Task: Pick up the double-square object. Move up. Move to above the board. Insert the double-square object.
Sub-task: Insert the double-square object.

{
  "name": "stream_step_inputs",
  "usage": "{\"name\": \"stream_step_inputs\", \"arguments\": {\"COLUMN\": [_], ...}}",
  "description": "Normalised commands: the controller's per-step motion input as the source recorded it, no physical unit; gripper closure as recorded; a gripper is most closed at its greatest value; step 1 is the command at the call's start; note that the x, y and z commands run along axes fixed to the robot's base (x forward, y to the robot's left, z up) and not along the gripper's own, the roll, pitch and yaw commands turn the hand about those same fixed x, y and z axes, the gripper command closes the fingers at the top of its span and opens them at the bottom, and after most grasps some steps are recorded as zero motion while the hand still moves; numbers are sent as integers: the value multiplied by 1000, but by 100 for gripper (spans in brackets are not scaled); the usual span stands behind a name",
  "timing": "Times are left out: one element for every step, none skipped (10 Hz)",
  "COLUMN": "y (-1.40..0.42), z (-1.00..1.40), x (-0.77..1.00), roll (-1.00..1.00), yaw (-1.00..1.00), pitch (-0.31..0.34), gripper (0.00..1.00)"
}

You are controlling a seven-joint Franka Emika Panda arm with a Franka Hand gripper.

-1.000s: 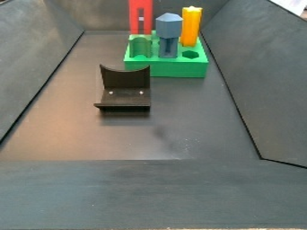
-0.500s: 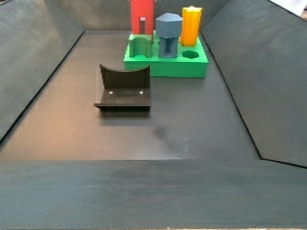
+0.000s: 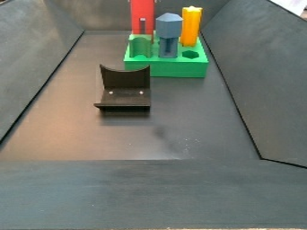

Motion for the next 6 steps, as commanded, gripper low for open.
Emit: {"name": "stream_step_inputs", "arguments": {"y": [0, 0, 0, 0, 0, 0], "z": [-169, -166, -180, -283, -371, -409], "x": [174, 89, -37, -143, -97, -60], "roll": [10, 26, 40, 0, 0, 0], "yaw": [0, -123, -180, -129, -120, -103], "pitch": [4, 30, 6, -7, -57, -84], "gripper": [100, 100, 100, 100, 100, 100]}}
